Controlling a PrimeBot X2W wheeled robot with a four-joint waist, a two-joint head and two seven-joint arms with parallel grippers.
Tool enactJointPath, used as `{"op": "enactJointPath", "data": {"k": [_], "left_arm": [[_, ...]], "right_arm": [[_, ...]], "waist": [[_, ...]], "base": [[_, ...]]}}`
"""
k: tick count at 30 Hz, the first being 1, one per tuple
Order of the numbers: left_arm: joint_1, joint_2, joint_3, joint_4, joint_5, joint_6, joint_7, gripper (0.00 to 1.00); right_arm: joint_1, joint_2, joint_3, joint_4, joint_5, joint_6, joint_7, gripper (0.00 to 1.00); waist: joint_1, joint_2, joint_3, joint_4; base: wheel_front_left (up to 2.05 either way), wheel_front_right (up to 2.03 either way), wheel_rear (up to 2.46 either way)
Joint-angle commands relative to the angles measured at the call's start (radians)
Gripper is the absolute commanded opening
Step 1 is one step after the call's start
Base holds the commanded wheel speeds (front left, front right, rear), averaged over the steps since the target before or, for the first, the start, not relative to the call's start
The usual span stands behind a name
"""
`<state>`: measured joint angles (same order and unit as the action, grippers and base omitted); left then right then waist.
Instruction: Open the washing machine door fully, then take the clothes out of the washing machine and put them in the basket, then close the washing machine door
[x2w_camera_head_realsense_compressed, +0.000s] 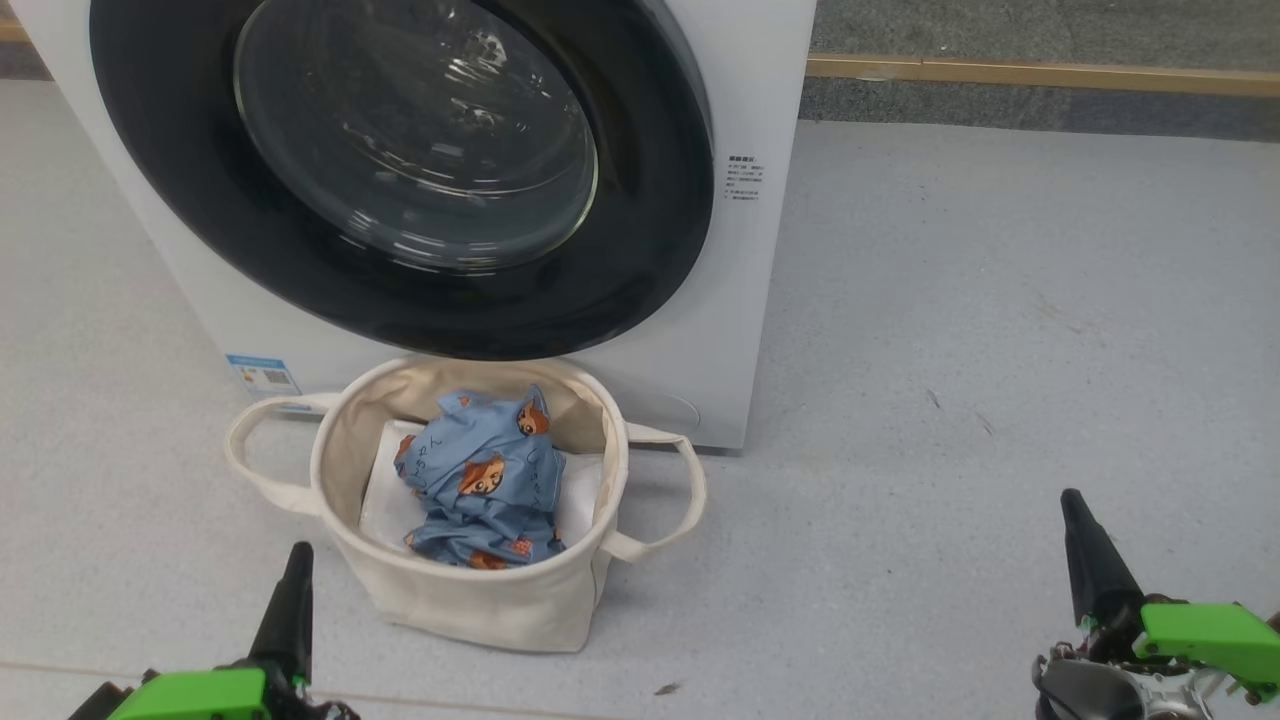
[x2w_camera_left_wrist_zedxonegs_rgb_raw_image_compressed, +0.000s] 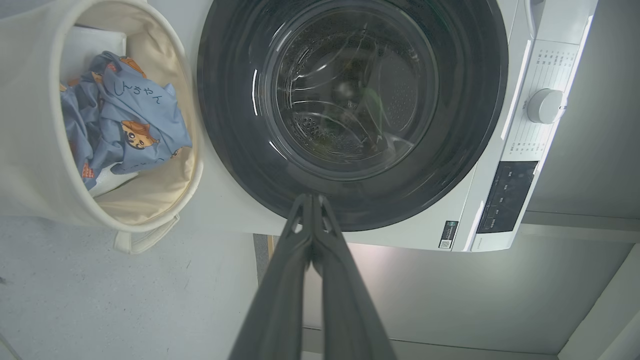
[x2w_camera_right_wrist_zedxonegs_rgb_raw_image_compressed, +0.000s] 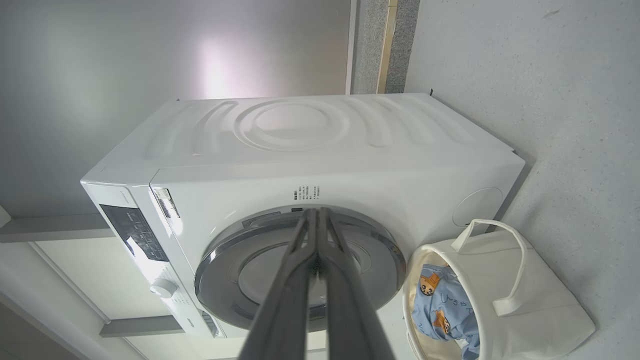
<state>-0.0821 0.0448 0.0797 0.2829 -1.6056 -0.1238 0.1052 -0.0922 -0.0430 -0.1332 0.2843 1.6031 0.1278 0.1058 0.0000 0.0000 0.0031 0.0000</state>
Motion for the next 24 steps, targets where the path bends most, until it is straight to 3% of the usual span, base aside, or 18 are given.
{"op": "enactJointPath", "data": {"k": [1,24], "left_arm": [[-0.026,0.005,0.034,-0.038,-0.003,-0.007,0.008,0.0],[-0.026,0.005,0.034,-0.038,-0.003,-0.007,0.008,0.0]], "right_arm": [[-0.016,-0.007,0.019,-0.04,0.006,0.003,0.007,0.0],[-0.016,-0.007,0.02,-0.04,0.006,0.003,0.007,0.0]], "waist": [[0.0,0.0,0.0,0.0],[0.0,0.0,0.0,0.0]], "base": [[0.0,0.0,0.0],[0.0,0.0,0.0]]}}
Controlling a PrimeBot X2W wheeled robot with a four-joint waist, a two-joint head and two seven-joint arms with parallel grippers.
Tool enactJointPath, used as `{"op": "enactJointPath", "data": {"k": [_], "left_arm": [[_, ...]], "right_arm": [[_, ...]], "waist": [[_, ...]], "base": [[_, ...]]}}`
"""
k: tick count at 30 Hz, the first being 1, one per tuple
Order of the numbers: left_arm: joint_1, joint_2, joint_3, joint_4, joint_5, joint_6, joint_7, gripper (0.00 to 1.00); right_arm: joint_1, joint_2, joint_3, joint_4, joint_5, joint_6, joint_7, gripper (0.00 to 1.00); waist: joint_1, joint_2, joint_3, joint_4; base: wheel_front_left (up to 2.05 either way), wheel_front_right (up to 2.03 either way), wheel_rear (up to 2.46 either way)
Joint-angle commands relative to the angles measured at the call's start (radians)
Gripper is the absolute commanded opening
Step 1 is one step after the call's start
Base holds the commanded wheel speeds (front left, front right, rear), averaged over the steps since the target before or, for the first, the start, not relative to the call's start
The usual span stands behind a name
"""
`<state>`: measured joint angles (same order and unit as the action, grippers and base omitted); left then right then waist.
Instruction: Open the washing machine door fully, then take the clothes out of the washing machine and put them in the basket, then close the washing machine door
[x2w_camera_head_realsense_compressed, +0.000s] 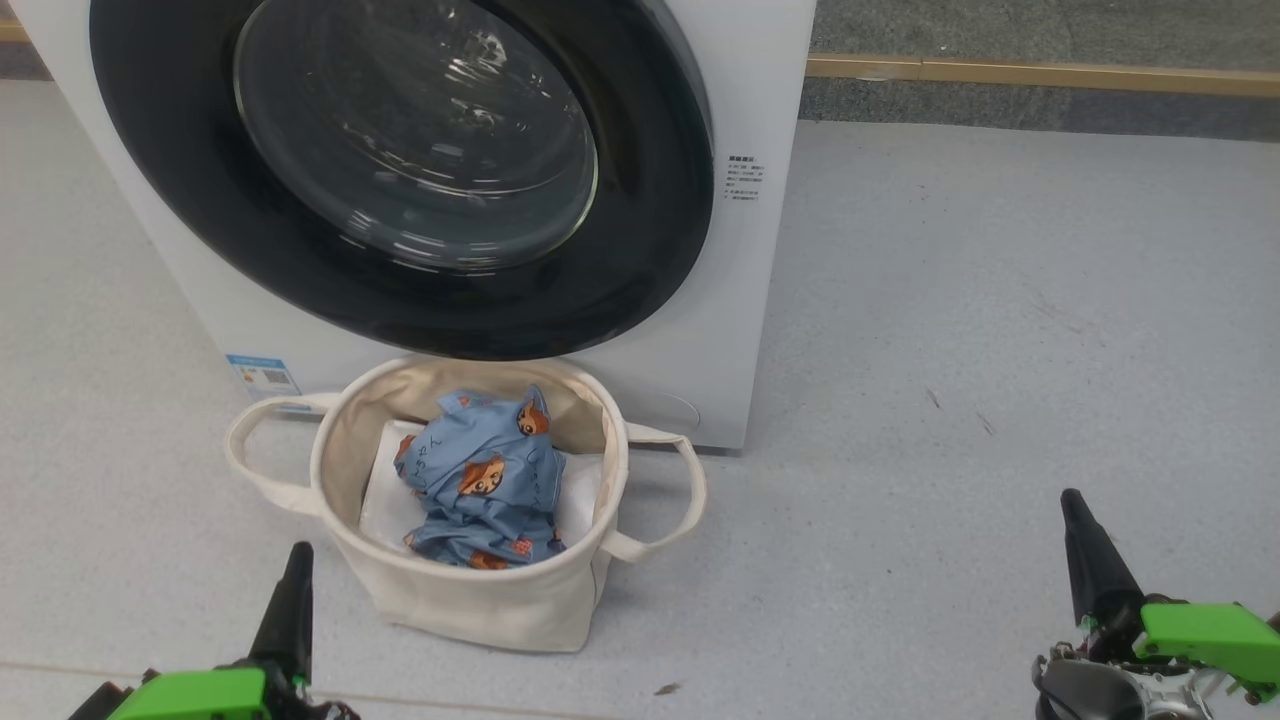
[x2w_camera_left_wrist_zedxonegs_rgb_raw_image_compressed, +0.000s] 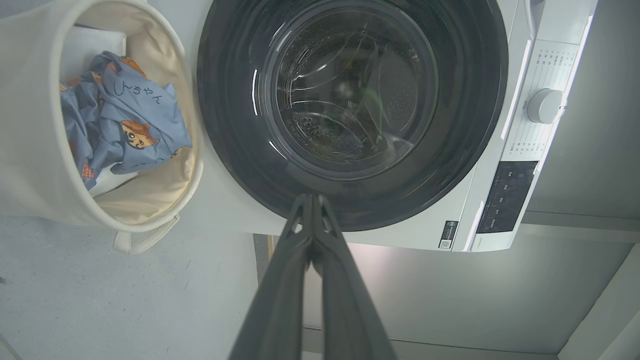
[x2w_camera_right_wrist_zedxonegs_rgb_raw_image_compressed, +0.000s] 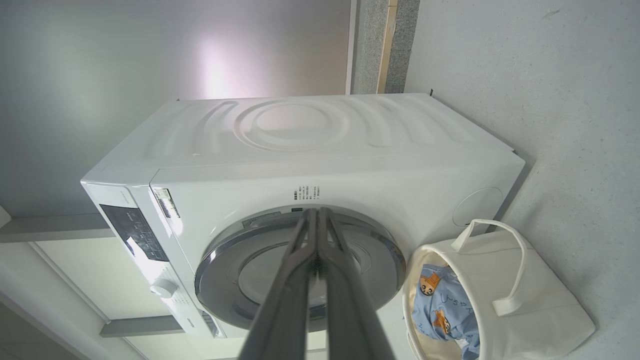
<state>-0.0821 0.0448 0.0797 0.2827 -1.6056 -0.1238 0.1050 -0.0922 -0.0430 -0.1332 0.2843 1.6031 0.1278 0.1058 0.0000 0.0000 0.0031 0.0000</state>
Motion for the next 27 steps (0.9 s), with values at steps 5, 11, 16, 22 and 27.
{"op": "enactJointPath", "data": {"k": [5,11,16,22,27], "left_arm": [[-0.026,0.005,0.034,-0.038,-0.003,-0.007,0.008,0.0],[-0.026,0.005,0.034,-0.038,-0.003,-0.007,0.008,0.0],[-0.026,0.005,0.034,-0.038,-0.003,-0.007,0.008,0.0],[-0.026,0.005,0.034,-0.038,-0.003,-0.007,0.008,0.0],[-0.026,0.005,0.034,-0.038,-0.003,-0.007,0.008,0.0]], "right_arm": [[-0.016,-0.007,0.02,-0.04,0.006,0.003,0.007,0.0],[-0.016,-0.007,0.02,-0.04,0.006,0.003,0.007,0.0],[-0.016,-0.007,0.02,-0.04,0.006,0.003,0.007,0.0],[-0.016,-0.007,0.02,-0.04,0.006,0.003,0.007,0.0],[-0.016,-0.007,0.02,-0.04,0.006,0.003,0.007,0.0]], "waist": [[0.0,0.0,0.0,0.0],[0.0,0.0,0.0,0.0],[0.0,0.0,0.0,0.0],[0.0,0.0,0.0,0.0],[0.0,0.0,0.0,0.0]], "base": [[0.0,0.0,0.0],[0.0,0.0,0.0],[0.0,0.0,0.0],[0.0,0.0,0.0],[0.0,0.0,0.0]]}}
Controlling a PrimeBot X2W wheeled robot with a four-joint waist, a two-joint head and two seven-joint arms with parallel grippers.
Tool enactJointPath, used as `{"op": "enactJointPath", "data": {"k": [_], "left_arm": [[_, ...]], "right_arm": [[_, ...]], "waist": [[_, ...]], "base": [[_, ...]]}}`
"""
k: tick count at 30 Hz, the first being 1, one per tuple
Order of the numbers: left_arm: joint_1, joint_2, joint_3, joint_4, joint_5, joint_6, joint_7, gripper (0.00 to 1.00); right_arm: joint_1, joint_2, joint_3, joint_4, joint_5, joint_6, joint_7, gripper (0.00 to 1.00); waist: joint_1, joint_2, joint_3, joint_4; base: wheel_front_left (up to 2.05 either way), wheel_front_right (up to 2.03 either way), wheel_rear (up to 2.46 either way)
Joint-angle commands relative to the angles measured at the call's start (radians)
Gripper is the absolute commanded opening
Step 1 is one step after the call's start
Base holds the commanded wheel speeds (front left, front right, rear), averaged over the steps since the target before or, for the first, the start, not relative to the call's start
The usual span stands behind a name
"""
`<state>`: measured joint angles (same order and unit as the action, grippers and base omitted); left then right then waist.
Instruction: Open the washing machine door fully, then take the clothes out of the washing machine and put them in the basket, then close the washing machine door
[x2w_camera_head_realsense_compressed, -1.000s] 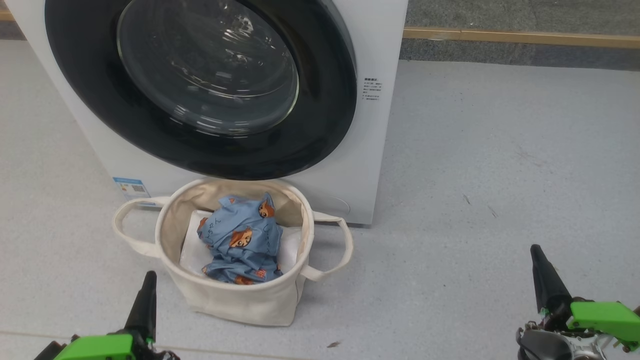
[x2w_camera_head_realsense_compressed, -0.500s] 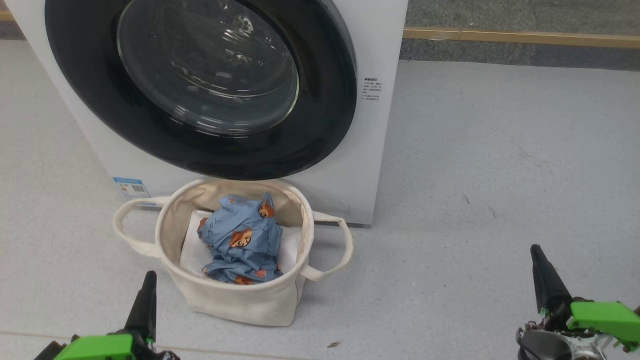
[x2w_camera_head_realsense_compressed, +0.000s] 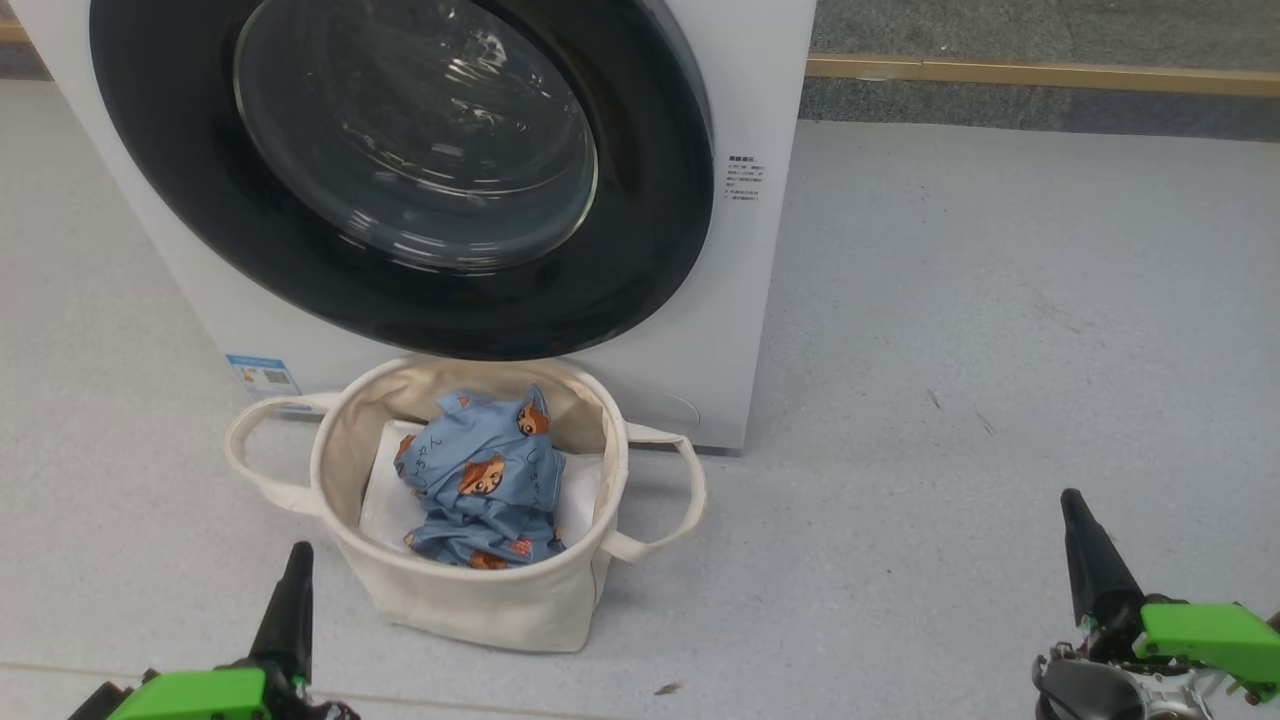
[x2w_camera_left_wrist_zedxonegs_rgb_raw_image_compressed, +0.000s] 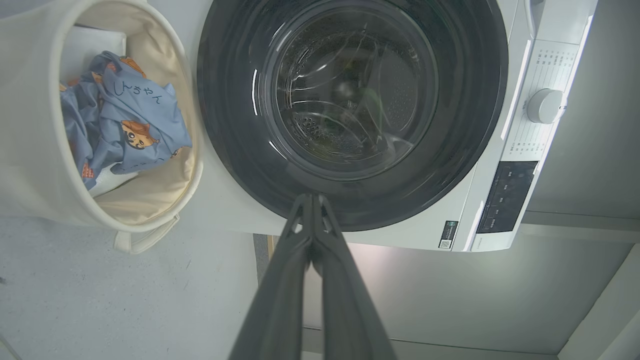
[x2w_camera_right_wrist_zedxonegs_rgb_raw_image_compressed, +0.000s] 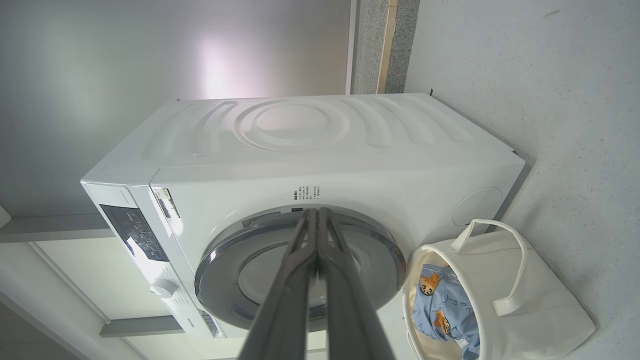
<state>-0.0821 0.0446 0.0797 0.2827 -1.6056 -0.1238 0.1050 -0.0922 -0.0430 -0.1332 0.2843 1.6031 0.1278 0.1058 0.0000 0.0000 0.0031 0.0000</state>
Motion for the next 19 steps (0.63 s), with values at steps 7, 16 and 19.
{"op": "enactJointPath", "data": {"k": [7,16,19], "left_arm": [[-0.026,0.006,0.034,-0.038,-0.003,-0.007,0.008,0.0],[-0.026,0.006,0.034,-0.038,-0.003,-0.007,0.008,0.0],[-0.026,0.006,0.034,-0.038,-0.003,-0.007,0.008,0.0]], "right_arm": [[-0.016,-0.007,0.02,-0.04,0.006,0.003,0.007,0.0],[-0.016,-0.007,0.02,-0.04,0.006,0.003,0.007,0.0],[-0.016,-0.007,0.02,-0.04,0.006,0.003,0.007,0.0]], "waist": [[0.0,0.0,0.0,0.0],[0.0,0.0,0.0,0.0],[0.0,0.0,0.0,0.0]], "base": [[0.0,0.0,0.0],[0.0,0.0,0.0],[0.0,0.0,0.0]]}}
